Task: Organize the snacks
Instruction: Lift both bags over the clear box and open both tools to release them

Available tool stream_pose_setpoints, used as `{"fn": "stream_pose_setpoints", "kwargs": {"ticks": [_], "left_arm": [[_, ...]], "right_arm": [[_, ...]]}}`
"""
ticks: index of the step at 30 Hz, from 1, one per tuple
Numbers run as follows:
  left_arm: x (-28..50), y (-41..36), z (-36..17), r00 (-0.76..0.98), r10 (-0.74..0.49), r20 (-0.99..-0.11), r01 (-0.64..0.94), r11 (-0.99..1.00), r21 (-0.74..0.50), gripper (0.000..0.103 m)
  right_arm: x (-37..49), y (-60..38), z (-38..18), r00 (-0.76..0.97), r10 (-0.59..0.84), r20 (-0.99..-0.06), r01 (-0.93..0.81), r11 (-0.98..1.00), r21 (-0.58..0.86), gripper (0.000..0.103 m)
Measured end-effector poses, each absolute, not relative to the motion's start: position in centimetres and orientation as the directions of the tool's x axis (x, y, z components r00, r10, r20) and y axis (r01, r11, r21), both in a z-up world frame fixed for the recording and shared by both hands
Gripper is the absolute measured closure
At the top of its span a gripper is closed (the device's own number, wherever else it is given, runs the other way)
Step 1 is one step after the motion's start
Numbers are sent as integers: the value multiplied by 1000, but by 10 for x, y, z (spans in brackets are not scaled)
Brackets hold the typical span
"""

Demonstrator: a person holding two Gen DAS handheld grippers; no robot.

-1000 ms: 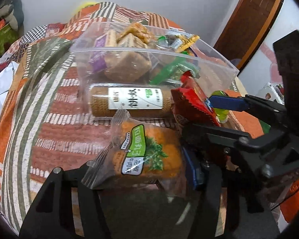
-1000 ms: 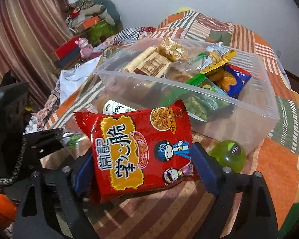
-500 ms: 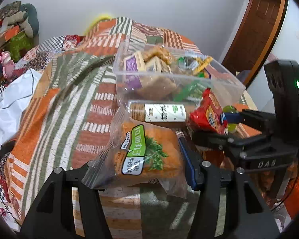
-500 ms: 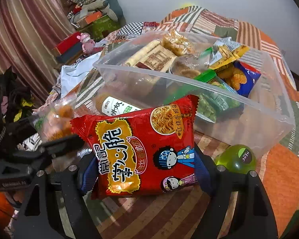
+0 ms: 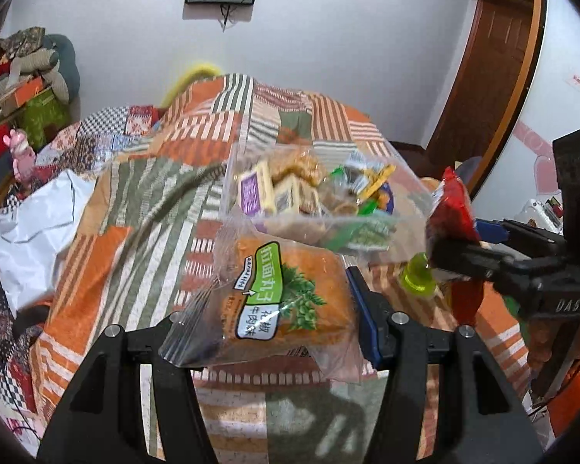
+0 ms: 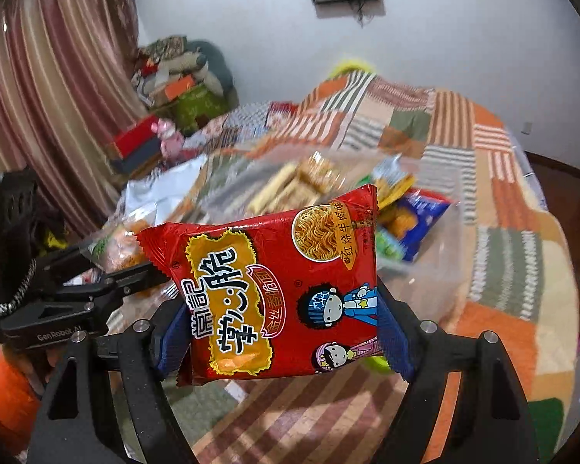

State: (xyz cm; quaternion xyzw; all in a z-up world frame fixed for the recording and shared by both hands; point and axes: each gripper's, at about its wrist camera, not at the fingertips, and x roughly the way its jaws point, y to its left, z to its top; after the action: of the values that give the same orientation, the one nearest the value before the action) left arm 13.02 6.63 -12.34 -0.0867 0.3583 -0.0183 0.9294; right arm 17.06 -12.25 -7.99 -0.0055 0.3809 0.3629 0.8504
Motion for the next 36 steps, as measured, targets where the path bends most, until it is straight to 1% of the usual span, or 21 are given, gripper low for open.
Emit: {"fn": "stream_pose_setpoints", "kwargs": {"ticks": [6,11,15,19,27,29,32,36], "left_arm": [[145,66,-105,774,-87,-628,-23,986,-164,46],[165,66,-91,795,-82,-601,-21,987,-162,46],[183,65,-87,798,-85,-597,-19,986,-165,46],[202,65,-92,789,-87,-608,-18,986,-164,46],[241,64,-117,746,-83,-660,-28,987,-156,46],[251,64,-124,736,-78,-672,-31,988,-149,46],[261,64,-133,724,-73,-686,-38,989,-145,46],[271,66,-144,712,-71,-699,-48,988,-149,46]], "right_arm": [[185,-139,-64,531,591,-608,-565,781,266,24],[203,-147,-59,586,558,-588,-512,817,265,24],[216,-151,-60,607,542,-581,-481,833,273,24],[228,-150,-69,609,529,-591,-457,843,283,24],[249,-137,-96,569,514,-642,-434,851,297,24],[251,-134,-100,575,503,-646,-435,856,280,24],[249,-126,-100,597,464,-654,-444,871,212,23],[249,-118,-100,603,454,-656,-463,869,176,23]]}}
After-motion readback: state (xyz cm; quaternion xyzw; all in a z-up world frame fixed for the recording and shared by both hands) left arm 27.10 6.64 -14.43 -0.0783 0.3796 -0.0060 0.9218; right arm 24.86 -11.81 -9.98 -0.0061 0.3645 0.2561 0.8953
